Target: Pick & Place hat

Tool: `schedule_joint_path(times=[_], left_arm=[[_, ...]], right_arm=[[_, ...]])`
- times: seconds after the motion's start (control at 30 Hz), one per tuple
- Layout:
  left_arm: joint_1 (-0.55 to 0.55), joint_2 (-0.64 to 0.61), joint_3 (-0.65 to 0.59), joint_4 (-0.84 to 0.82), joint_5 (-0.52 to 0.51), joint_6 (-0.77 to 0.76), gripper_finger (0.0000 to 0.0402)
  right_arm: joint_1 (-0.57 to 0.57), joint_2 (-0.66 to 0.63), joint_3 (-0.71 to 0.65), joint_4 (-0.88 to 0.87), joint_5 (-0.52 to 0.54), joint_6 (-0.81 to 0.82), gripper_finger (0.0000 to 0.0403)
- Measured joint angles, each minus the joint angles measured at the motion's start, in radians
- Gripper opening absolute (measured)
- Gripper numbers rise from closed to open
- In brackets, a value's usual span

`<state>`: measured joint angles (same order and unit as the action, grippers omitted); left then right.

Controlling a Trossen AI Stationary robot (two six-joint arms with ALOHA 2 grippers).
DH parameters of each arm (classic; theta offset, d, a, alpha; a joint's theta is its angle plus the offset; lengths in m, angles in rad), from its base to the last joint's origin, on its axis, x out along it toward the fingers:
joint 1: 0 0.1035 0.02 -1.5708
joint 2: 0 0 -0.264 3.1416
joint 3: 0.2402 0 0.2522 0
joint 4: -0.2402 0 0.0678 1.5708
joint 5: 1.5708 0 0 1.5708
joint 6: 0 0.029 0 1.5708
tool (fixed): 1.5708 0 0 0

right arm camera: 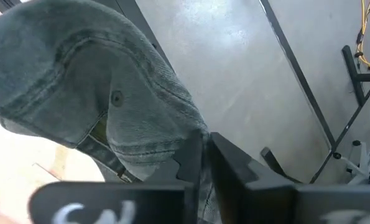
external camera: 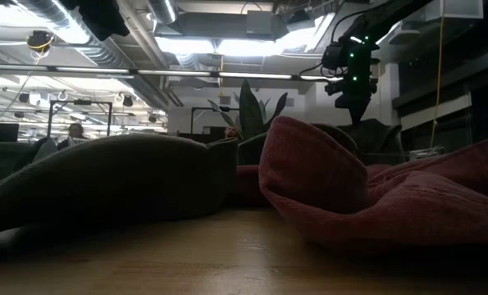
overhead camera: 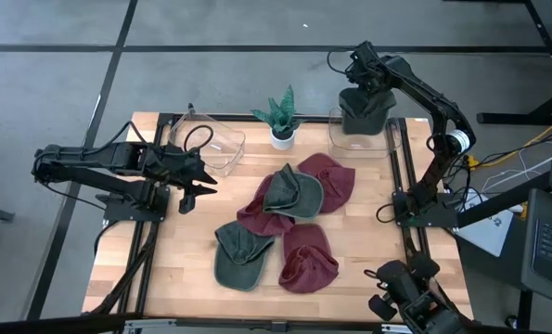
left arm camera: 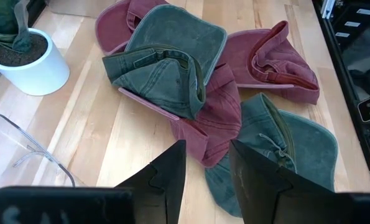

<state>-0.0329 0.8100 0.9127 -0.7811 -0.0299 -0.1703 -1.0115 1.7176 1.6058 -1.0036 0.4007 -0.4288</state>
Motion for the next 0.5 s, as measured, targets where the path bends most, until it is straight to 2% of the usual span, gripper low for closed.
schedule_joint_path(times=[0.5], left_arm=[[0.000,0.000,0.000,0.000,0.000,0.000,0.0116]], right_arm=[[0.019,0.000,0.000,-0.030,0.007,-0.016,0.0138]])
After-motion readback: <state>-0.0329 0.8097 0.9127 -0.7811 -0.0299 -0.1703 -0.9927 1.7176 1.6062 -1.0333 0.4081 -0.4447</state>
